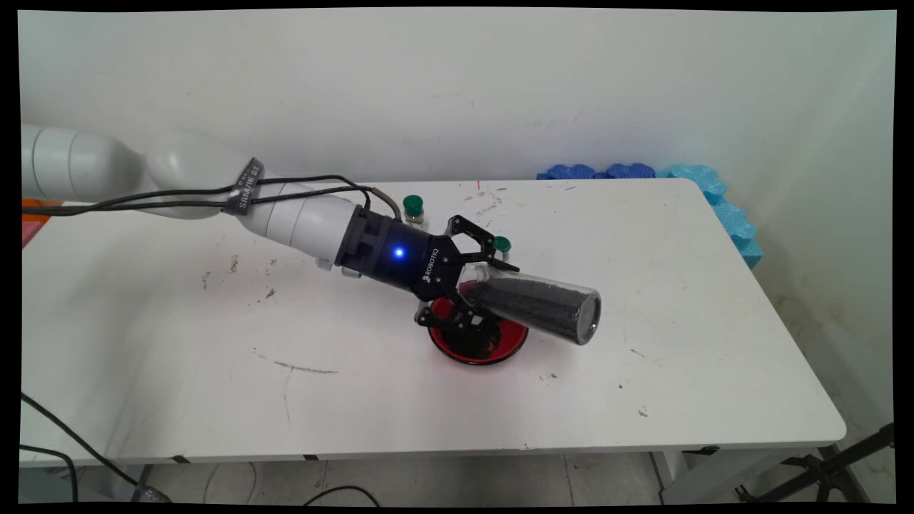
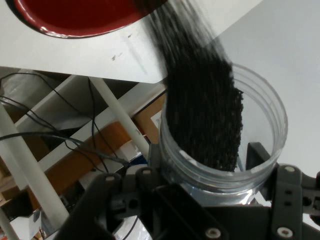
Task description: Pour the black seasoning powder in the red bowl
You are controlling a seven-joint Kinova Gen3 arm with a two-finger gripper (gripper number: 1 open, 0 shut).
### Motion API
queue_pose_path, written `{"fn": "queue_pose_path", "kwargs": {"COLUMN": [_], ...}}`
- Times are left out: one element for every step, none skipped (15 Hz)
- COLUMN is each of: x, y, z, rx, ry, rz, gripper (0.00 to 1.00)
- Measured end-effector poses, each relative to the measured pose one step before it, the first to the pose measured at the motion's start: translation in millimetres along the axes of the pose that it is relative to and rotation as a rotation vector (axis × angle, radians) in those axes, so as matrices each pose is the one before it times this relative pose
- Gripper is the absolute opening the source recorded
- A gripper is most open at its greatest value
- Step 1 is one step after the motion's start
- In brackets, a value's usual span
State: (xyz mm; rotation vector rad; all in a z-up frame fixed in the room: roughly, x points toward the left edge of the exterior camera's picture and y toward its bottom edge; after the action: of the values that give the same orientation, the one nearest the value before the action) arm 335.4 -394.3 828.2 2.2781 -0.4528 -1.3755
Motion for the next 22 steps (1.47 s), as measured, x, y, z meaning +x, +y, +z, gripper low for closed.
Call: {"fn": "queue_pose_path", "kwargs": {"x": [0.14, 0.06, -0.01, -0.09, -0.14, -0.20, -0.21, -0.11, -0.07, -0.11, -0.15, -0.07, -0.20, -0.28, -0.22, -0.23, -0.07, -0.09, 0.00, 0.00, 0.00, 0.06], "y": [-0.20, -0.19, -0.20, -0.23, -0.31, -0.38, -0.34, -0.36, -0.23, -0.29, -0.20, -0.21, -0.02, 0.06, 0.11, 0.11, 0.07, 0.07, 0.08, 0.14, 0.13, 0.20], "z": [0.19, 0.04, 0.13, 0.09, 0.07, 0.17, 0.22, 0.19, 0.10, 0.21, 0.25, 0.26, 0.31, 0.46, 0.49, 0.51, 0.33, 0.34, 0.25, 0.42, 0.27, 0.35], "rx": [-0.00118, -0.00172, -0.00117, -0.00051, -0.00105, -0.00110, -0.00063, -0.00041, -0.00040, -0.00030, -0.00071, -0.00054, -0.00055, -0.00146, -0.00178, -0.00126, -0.00076, -0.00129, -0.00069, -0.00079, -0.00041, -0.00069], "ry": [0.00007, 0.00012, -0.00025, -0.00050, -0.00058, -0.00078, -0.00092, -0.00073, -0.00071, -0.00104, -0.00098, -0.00082, -0.00106, -0.00129, -0.00126, -0.00124, -0.00067, -0.00097, -0.00044, -0.00077, -0.00045, -0.00051], "rz": [-0.00620, -0.00608, -0.00519, -0.00315, -0.00413, -0.00508, -0.00399, -0.00261, -0.00163, -0.00202, -0.00143, -0.00151, -0.00108, -0.00232, -0.00242, -0.00167, -0.00065, -0.00057, -0.00007, 0.00014, 0.00030, 0.00067], "gripper": [0.00, 0.00, 0.00, 0.00, 0.00, 0.00, 0.00, 0.00, 0.00, 0.00, 0.00, 0.00, 0.00, 0.00, 0.00, 0.00, 0.00, 0.00, 0.00, 0.00, 0.00, 0.00]}}
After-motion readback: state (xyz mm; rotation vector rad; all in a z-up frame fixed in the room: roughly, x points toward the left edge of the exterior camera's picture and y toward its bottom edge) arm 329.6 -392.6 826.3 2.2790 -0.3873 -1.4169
